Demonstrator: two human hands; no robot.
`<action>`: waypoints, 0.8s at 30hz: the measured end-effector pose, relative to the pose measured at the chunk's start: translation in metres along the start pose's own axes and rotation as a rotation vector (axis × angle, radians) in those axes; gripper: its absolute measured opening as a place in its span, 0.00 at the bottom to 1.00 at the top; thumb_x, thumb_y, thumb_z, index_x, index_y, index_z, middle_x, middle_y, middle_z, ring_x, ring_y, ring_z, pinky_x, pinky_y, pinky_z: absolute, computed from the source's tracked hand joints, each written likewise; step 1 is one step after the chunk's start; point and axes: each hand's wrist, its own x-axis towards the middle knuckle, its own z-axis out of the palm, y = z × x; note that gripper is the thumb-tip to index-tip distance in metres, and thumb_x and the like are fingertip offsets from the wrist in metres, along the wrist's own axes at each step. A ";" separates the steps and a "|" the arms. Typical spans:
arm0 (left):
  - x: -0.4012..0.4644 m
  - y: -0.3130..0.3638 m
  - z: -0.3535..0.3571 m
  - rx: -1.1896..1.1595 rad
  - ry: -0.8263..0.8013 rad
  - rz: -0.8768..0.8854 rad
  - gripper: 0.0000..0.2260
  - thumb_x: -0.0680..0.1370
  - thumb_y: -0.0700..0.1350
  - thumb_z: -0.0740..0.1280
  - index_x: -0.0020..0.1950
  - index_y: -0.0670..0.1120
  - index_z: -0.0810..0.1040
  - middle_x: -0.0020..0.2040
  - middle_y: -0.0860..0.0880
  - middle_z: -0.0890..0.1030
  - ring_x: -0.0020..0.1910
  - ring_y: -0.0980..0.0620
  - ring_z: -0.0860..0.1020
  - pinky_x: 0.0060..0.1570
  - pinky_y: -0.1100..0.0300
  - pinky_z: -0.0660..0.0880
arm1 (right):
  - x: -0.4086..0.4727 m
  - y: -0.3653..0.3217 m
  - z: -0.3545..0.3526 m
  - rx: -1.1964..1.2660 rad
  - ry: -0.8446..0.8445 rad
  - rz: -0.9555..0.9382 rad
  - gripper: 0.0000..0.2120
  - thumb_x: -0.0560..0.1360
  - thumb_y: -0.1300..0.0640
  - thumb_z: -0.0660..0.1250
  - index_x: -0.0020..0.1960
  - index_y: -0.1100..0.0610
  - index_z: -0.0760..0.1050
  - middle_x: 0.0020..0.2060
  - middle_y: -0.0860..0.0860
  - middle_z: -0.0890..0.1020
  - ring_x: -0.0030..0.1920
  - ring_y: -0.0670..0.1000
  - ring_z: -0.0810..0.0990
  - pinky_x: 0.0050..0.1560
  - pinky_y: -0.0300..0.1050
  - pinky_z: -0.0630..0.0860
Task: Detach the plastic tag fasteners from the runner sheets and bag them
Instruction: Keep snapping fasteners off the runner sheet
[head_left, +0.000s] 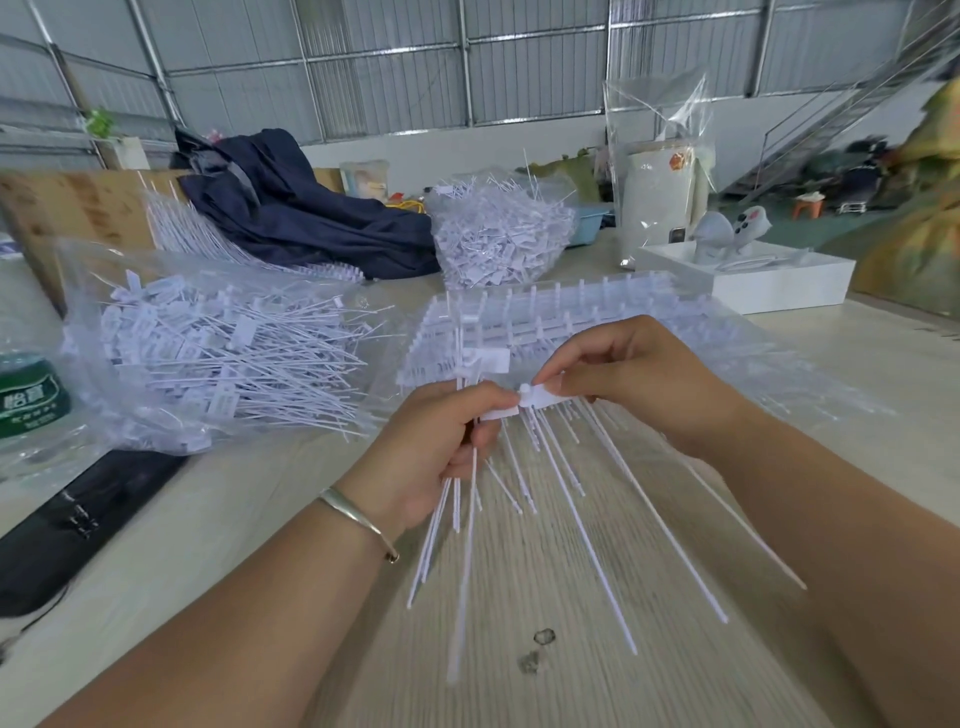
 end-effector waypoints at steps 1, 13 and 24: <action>0.000 0.001 -0.001 0.019 -0.009 0.002 0.11 0.74 0.41 0.67 0.31 0.47 0.72 0.23 0.51 0.65 0.20 0.55 0.59 0.20 0.67 0.53 | 0.000 -0.001 -0.001 0.018 -0.022 0.006 0.04 0.71 0.68 0.71 0.44 0.62 0.84 0.32 0.56 0.82 0.36 0.45 0.77 0.41 0.36 0.72; -0.007 0.008 0.003 0.223 -0.366 -0.088 0.04 0.67 0.41 0.69 0.34 0.46 0.76 0.21 0.52 0.60 0.20 0.56 0.57 0.21 0.69 0.53 | -0.002 -0.011 -0.009 -0.009 -0.240 0.136 0.06 0.60 0.64 0.68 0.32 0.58 0.84 0.19 0.48 0.64 0.25 0.46 0.60 0.28 0.36 0.58; -0.005 0.005 0.007 0.678 -0.300 -0.070 0.08 0.67 0.43 0.72 0.29 0.43 0.76 0.20 0.54 0.64 0.19 0.55 0.63 0.21 0.66 0.59 | -0.003 -0.012 -0.003 -0.174 -0.317 0.195 0.14 0.64 0.68 0.68 0.24 0.54 0.77 0.21 0.49 0.66 0.26 0.45 0.62 0.30 0.38 0.60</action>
